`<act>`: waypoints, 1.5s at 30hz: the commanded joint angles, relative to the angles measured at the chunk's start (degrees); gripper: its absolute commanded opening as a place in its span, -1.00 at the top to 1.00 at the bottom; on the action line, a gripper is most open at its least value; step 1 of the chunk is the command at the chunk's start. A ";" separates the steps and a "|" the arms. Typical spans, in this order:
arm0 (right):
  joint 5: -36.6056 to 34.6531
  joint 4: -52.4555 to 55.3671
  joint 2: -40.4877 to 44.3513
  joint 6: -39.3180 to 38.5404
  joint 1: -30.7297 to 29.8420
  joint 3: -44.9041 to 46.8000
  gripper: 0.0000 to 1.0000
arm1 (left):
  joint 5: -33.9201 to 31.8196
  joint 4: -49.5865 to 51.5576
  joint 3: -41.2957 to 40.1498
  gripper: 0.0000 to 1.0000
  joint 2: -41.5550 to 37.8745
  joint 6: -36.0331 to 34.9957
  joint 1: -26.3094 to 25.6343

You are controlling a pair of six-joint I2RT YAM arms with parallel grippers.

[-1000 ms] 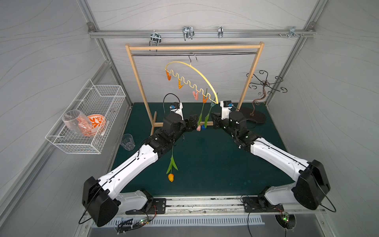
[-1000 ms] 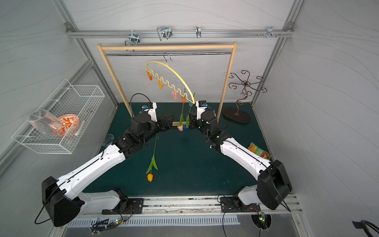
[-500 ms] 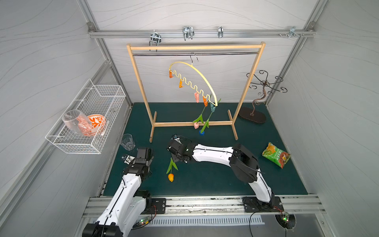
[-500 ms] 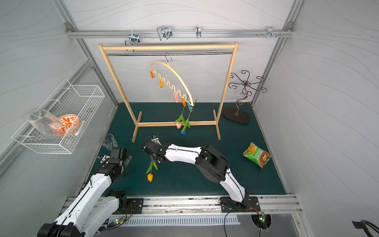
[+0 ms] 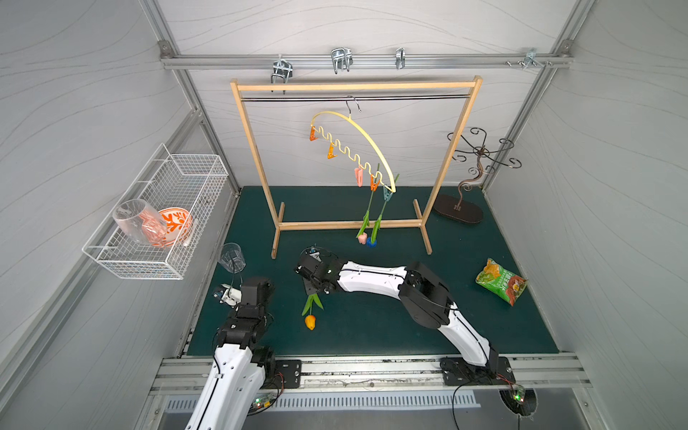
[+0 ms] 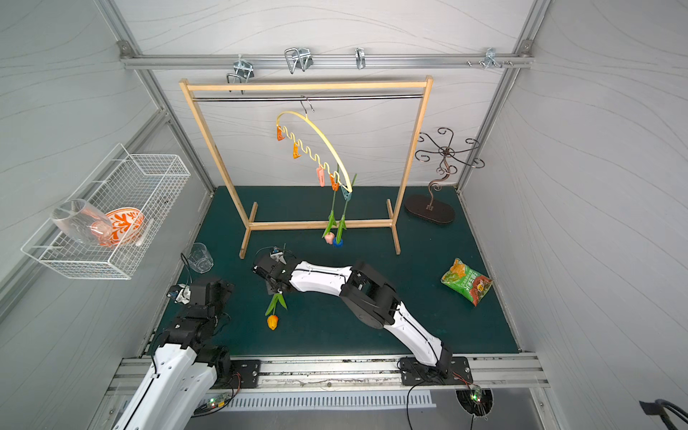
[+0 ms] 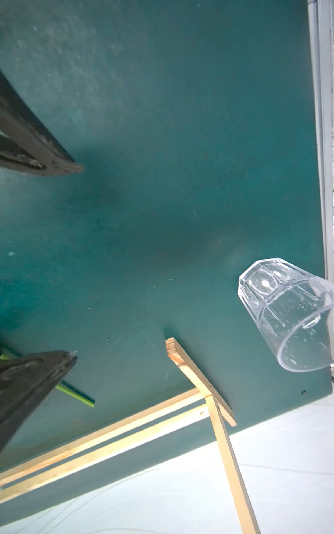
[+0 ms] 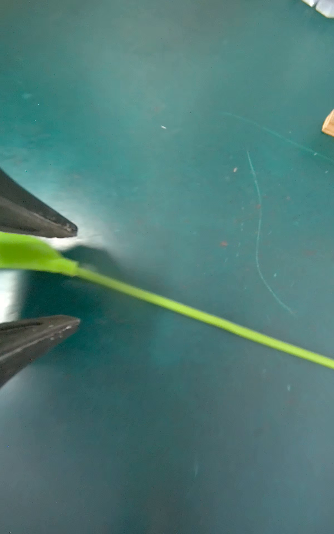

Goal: Dry the flowers on a clothes hanger
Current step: Pick up the flower at the center of the board.

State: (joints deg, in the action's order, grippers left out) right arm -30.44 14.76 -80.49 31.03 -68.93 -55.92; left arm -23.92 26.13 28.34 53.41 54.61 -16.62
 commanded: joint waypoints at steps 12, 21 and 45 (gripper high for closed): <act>9.48 13.52 -41.28 5.72 0.02 -38.86 0.04 | -1.96 11.50 -0.41 -0.92 -6.09 10.09 14.16; 12.47 12.76 -49.42 7.78 0.31 -45.84 0.04 | -0.50 7.23 -5.06 -0.91 -16.08 7.44 14.16; 6.72 15.82 -52.89 13.89 1.16 -44.80 0.78 | 3.74 1.91 -8.83 -0.88 -23.65 3.88 14.16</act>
State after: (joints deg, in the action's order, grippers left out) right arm -24.53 26.89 -134.30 43.35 -68.16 -104.49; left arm -20.73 31.33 19.49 29.50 59.99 -2.72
